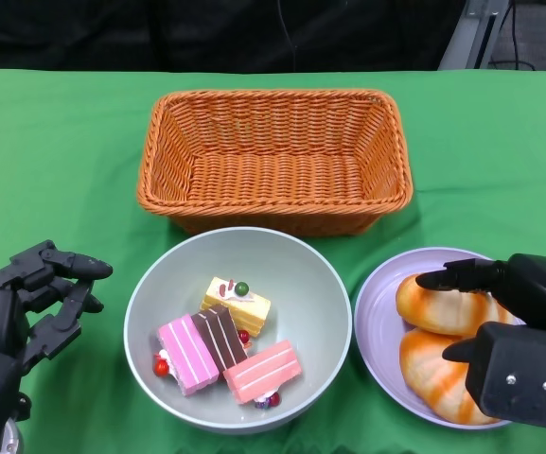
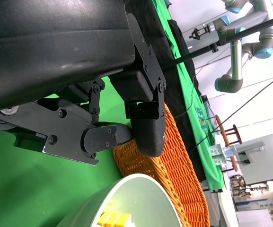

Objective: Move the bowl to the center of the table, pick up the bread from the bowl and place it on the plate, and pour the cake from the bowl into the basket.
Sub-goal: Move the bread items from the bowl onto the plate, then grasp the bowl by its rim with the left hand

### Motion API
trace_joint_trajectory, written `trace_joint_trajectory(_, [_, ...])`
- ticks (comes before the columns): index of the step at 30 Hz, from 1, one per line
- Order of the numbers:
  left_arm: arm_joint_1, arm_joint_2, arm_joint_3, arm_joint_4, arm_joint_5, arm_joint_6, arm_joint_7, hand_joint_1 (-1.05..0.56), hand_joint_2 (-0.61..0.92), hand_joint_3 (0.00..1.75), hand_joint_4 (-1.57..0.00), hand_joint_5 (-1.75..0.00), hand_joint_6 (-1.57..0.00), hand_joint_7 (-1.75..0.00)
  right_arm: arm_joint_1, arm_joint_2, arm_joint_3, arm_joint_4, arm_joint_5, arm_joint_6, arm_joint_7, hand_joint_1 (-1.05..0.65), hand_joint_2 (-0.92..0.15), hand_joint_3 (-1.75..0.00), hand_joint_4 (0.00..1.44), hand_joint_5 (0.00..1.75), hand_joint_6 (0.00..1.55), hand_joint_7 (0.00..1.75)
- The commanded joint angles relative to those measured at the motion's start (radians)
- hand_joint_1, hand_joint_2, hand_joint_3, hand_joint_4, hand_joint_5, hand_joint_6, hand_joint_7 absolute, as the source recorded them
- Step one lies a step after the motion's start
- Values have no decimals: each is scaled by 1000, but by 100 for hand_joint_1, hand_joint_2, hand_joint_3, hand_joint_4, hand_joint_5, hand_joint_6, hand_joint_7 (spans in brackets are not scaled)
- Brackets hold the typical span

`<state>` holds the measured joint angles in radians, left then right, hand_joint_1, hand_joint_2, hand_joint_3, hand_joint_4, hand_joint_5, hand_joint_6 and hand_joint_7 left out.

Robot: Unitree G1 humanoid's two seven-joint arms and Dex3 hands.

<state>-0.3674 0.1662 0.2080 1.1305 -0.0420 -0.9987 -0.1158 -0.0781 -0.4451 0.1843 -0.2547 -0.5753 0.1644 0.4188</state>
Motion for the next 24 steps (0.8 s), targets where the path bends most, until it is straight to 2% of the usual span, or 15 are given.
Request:
trace_joint_trajectory(1, [0,20,9,7,-8,0,2,-8,84,53,-75,-138,-90,-93,-2,-18,-6,-43,10,23,26,-66,-92,-7,41,0,47,0])
trace_joint_trajectory(7, [0,19,10,10,-11,-14,-7,-7,82,56,-76,-135,-89,-94,16,-14,-11,-102,0,53,27,-68,-92,-7,37,0,44,0])
trace_joint_trajectory(15, [2,17,8,7,-12,-8,-12,-10,84,55,-74,-139,-88,-95,43,18,-46,-186,16,52,-38,-58,-92,-7,46,5,47,2])
trace_joint_trajectory(16, [3,17,8,8,-11,-8,-11,-10,84,55,-74,-139,-88,-95,52,53,-62,-169,55,0,-93,-58,-92,-7,47,5,48,2])
trace_joint_trajectory(17, [3,18,8,8,-11,-9,-10,-10,84,54,-74,-139,-88,-95,59,79,-74,-155,86,-40,-136,-51,-90,-5,56,9,54,4])
trace_joint_trajectory(19, [2,17,6,9,-7,-11,-6,-10,84,53,-74,-139,-88,-95,63,129,-96,-110,160,-119,-201,-47,-89,-3,61,11,57,5])
trace_joint_trajectory(21, [1,17,5,11,-4,-13,-2,-10,84,52,-74,-140,-88,-95,59,159,-109,-65,218,-174,-231,-39,-91,-3,67,13,62,6])
trace_joint_trajectory(23, [0,17,4,12,-3,-14,-2,-10,84,52,-74,-140,-88,-95,57,162,-112,-45,236,-202,-243,-37,-91,-2,68,13,63,6])
trace_joint_trajectory(24, [0,12,5,9,-13,-17,-20,-10,84,52,-74,-140,-88,-95,47,196,-127,10,331,-255,-229,-35,-92,-2,70,14,66,7])
